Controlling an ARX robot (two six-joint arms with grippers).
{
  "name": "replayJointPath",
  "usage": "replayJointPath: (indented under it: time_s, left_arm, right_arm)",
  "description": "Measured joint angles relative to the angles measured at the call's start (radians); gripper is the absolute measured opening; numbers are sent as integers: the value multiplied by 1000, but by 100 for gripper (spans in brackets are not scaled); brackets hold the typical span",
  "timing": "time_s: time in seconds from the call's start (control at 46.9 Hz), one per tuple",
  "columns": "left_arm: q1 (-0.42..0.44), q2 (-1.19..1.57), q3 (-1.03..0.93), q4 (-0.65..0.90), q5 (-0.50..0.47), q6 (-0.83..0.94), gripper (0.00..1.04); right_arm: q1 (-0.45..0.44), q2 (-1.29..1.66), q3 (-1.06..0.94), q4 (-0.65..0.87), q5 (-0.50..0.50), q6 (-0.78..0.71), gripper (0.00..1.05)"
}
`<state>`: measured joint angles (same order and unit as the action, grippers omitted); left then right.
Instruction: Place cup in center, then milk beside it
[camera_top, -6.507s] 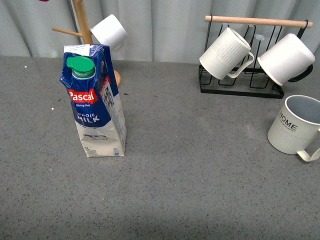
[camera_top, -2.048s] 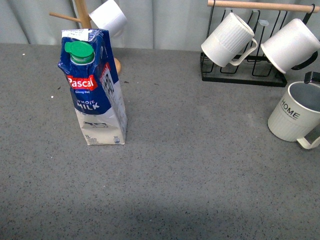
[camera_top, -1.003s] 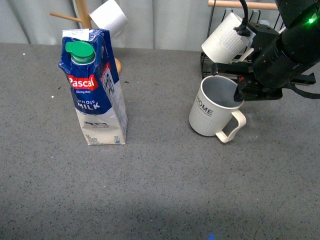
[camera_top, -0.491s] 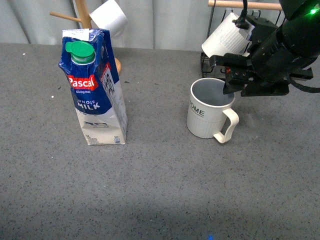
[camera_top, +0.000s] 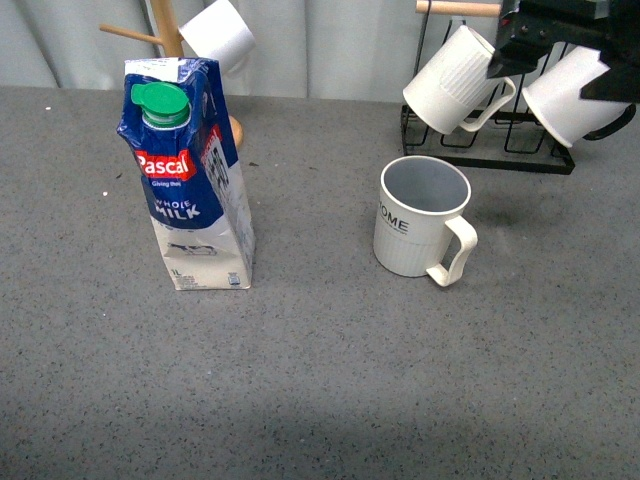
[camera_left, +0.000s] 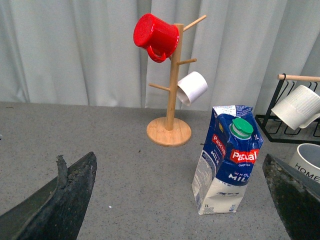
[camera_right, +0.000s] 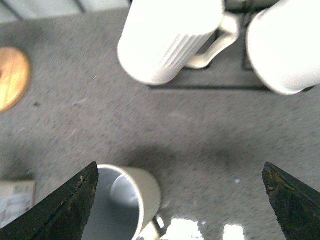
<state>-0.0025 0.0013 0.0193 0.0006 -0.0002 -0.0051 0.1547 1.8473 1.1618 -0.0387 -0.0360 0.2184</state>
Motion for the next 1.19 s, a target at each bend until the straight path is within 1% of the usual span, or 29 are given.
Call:
replayJointPath:
  time_s: [0.043,0.064,0.085,0.107,0.128,0.149,0.192,0.235,0.277,0.32,0.405,0.491,0.555,0.576,0.661,0.725,0.789,0.96,1.195]
  left_arm:
    - [0,0,0,0,0,0,98]
    - [0,0,0,0,0,0,98]
    - [0,0,0,0,0,0,98]
    - [0,0,0,0,0,0,98]
    - [0,0,0,0,0,0,98]
    - [0,0,0,0,0,0,98]
    - [0,0,0,0,-1,0,98]
    - [0,0,0,0,-1,0,98]
    - [0,0,0,0,0,0,98]
    - [0,0,0,0,0,0,98]
    - [0,0,0,0,0,0,98]
    - [0,0,0,0,0,0,98]
    - [0,0,0,0,0,0,98]
    - [0,0,0,0,0,0,98]
    - [0,0,0,0,0,0,98]
    - [0,0,0,0,0,0,98]
    - [0,0,0,0,-1,0,98]
    - [0,0,0,0,0,0,98]
    - [0,0,0,0,0,0,98]
  right_arm:
    - [-6,-23,-40,84,55,-32,95]
    - [-8,-26,-66,158,86,-53,94]
    - [-11,-35,-125,317,130,-89,89]
    - [-14,-40,-164,424,151,-112,85]
    - [-18,-46,-211,534,161,-127,82]
    - [-23,-57,-280,678,159,-150,76]
    - [-31,-85,-385,865,157,-175,67]
    - [-39,-123,-469,994,150,-193,58]
    - [-47,-172,-534,1065,143,-202,50]
    - [-55,-223,-586,1095,137,-208,41]
    - [-67,-289,-666,1114,127,-212,26]
    - [-74,-325,-724,1117,118,-215,16]
    - [-80,-369,-785,1119,108,-216,3]
    - [-83,-390,-807,1119,105,-219,1]
    - [-96,-464,-878,1126,96,-219,1]
    - [-131,-483,-929,1170,44,-219,1]
    - [-146,-512,-968,1160,42,-219,1]
    - [-152,-643,-1035,1099,41,-219,1]
    - [-152,-825,-1096,978,39,-219,1]
